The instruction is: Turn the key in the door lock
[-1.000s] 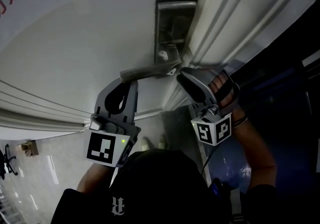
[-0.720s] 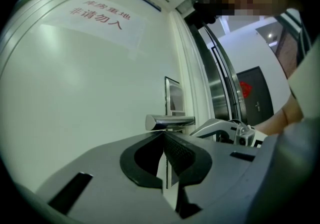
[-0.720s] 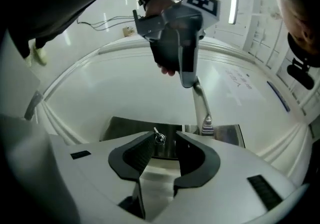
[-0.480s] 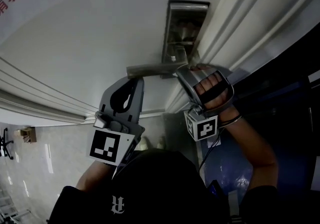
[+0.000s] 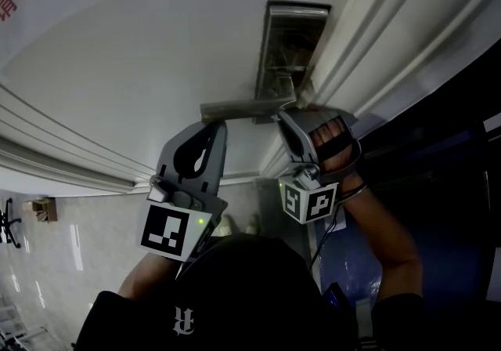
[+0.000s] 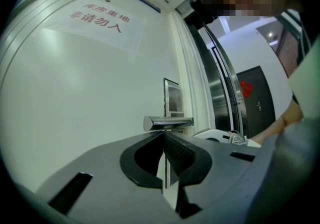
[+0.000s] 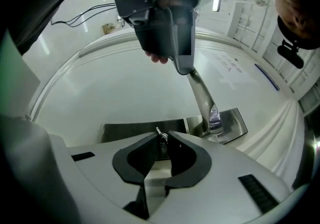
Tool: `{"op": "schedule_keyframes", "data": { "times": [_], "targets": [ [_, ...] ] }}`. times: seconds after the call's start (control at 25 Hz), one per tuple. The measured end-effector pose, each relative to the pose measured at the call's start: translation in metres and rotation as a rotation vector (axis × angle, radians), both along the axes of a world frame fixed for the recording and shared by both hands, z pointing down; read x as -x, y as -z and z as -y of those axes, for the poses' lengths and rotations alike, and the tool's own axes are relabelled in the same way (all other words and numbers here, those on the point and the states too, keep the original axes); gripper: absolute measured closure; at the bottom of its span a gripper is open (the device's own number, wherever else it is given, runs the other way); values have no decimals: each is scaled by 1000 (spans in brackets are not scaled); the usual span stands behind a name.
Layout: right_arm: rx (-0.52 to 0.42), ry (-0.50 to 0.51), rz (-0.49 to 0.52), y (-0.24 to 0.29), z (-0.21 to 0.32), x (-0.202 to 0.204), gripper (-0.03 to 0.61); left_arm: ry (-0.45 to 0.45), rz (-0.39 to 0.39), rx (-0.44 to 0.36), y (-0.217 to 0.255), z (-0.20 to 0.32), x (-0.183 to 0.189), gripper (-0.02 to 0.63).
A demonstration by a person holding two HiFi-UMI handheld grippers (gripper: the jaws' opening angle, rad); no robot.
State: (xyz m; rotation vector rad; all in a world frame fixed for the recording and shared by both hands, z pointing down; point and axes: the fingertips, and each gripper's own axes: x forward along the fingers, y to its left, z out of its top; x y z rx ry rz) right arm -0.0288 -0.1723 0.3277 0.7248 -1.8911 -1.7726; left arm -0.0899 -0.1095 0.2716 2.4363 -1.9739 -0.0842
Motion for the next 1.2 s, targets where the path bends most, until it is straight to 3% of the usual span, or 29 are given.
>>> {"op": "schedule_keyframes", "data": {
  "times": [0.24, 0.48, 0.76, 1.0, 1.2],
  "targets": [
    [99, -34, 118, 2, 2, -1, 551, -17, 1, -3, 0, 1, -3, 606],
    [252, -74, 297, 5, 4, -2, 555, -22, -1, -1, 0, 2, -1, 606],
    [645, -97, 720, 8, 8, -7, 557, -38, 0, -5, 0, 1, 0, 606],
    [888, -85, 955, 7, 11, -10, 557, -58, 5, -9, 0, 1, 1, 606],
    [1192, -25, 1215, 5, 15, -15, 555, -80, 3, -11, -2, 2, 2, 607]
  ]
}}
